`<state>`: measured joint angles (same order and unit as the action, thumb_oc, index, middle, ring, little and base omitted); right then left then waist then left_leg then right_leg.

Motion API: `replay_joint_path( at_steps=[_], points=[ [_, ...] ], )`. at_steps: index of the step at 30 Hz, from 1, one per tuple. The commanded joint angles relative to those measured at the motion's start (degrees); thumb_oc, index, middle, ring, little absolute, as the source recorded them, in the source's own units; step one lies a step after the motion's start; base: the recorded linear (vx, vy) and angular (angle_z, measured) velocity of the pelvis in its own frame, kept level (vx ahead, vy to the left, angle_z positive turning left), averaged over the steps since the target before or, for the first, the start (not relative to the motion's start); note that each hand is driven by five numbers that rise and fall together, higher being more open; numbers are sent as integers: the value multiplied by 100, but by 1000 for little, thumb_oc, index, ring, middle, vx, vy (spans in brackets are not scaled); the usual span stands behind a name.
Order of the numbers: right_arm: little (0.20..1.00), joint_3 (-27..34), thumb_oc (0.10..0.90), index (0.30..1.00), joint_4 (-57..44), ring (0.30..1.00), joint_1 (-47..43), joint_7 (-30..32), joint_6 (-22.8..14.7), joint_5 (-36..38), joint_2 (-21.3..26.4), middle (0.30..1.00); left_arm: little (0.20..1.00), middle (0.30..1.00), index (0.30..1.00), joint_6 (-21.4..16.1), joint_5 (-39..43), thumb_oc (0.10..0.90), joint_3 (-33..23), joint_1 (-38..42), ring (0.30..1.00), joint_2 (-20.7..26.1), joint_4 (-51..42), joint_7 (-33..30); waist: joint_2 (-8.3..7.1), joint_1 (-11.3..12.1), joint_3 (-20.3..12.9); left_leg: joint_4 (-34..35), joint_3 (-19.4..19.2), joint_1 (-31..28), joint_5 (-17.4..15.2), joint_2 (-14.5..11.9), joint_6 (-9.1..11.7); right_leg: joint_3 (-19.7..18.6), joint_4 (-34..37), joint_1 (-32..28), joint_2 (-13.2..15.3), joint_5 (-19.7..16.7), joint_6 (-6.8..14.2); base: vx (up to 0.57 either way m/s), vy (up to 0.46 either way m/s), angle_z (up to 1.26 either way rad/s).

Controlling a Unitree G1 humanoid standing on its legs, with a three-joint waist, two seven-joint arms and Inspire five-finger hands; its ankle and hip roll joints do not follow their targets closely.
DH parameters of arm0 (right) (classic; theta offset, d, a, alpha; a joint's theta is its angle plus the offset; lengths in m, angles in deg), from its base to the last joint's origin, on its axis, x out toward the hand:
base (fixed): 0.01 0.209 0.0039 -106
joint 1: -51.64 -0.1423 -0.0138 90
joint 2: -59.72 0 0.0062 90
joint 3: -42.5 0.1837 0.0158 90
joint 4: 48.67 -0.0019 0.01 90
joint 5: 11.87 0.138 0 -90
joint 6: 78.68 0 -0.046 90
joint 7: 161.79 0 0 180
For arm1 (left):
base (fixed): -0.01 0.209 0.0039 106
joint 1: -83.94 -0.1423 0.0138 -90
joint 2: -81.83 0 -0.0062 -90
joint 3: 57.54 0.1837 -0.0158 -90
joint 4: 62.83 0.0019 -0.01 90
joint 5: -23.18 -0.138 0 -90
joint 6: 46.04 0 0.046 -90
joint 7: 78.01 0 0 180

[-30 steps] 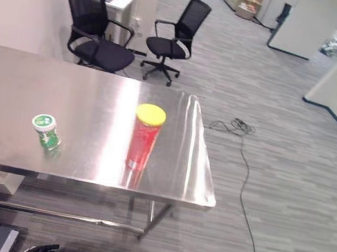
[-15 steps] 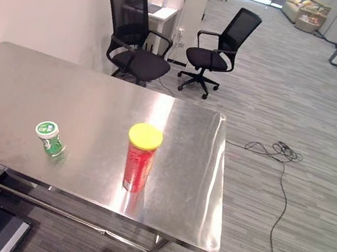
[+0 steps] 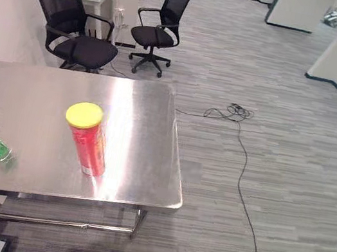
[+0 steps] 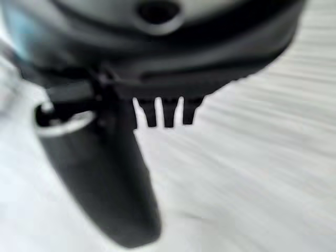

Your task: Put the goods on the table back onto the shelves and tidy them up.

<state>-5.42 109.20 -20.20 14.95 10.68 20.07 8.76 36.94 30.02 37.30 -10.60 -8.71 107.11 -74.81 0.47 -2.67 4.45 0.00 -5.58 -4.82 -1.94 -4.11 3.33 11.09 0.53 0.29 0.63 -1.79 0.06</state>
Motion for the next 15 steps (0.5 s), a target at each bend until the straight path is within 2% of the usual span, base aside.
replay_joint_path(
  at_steps=[1, 2, 3, 7, 11, 12, 13, 15],
  points=[
    [900, 708, 800, 900, -1951, 900, 329, 1046, -1262, -130, 167, 900, 900, 900, 900, -151, -199, 800, -111, 274, 900, -209, 338, -143, -226, 178, -238, 500, 148, 522, 408, 200, 67, -56, 447, -734, 181, 458, 557, 80, 6, -10],
    [900, 974, 800, 900, -2546, 900, 413, 1271, -1336, -347, 209, 900, 900, 900, 900, -133, -201, 800, -128, 255, 900, -237, 303, -162, -209, 176, -258, 500, 146, 551, 424, 197, 58, -52, 447, -695, 179, 434, 558, 67, 18, 8],
    [900, 1225, 800, 900, -3894, 900, 309, 1701, -1473, -948, 345, 900, 900, 900, 900, -65, -192, 800, -208, 225, 900, -268, 197, -199, -186, 180, -278, 500, 113, 544, 384, 196, 43, -77, 447, -684, 176, 439, 559, 31, 18, 12],
    [900, 1084, 800, 900, -5361, 900, -364, 1906, -1751, -1248, 484, 900, 900, 900, 900, -16, -155, 800, -108, 228, 900, -309, 122, -201, -199, 258, -314, 500, 113, 529, 350, 194, 28, -73, 447, -705, 160, 446, 546, 33, 9, -1],
    [900, 481, 800, 900, -5966, 900, -1069, 1752, -1756, -1224, 558, 900, 900, 900, 900, -9, -101, 800, -16, 222, 900, -325, 76, -199, -245, 358, -324, 500, 147, 525, 346, 193, 36, 4, 445, -726, 149, 461, 537, 9, 1, 12],
    [900, 108, 800, 900, -6165, 900, -1399, 1647, -1775, -1105, 518, 900, 900, 900, 900, -3, -72, 800, 64, 220, 900, -359, 73, -192, -252, 437, -312, 500, 177, 529, 353, 198, 35, 45, 444, -737, 147, 467, 532, -2, 2, 32],
    [900, 56, 800, 900, -6164, 900, -1452, 1651, -1767, -1113, 515, 900, 900, 900, 900, -3, -70, 800, 35, 217, 900, -355, 73, -192, -258, 404, -308, 500, 181, 528, 353, 199, 35, 49, 444, -741, 147, 468, 532, -5, 0, 30],
    [900, -386, 800, 900, -6432, 900, -1844, 1486, -1795, -792, 344, 900, 900, 900, 900, 5, -44, 800, 173, 223, 900, -402, 75, -181, -261, 493, -306, 500, 213, 528, 354, 212, 38, 99, 444, -769, 138, 478, 518, 6, 3, 9]
  ],
)
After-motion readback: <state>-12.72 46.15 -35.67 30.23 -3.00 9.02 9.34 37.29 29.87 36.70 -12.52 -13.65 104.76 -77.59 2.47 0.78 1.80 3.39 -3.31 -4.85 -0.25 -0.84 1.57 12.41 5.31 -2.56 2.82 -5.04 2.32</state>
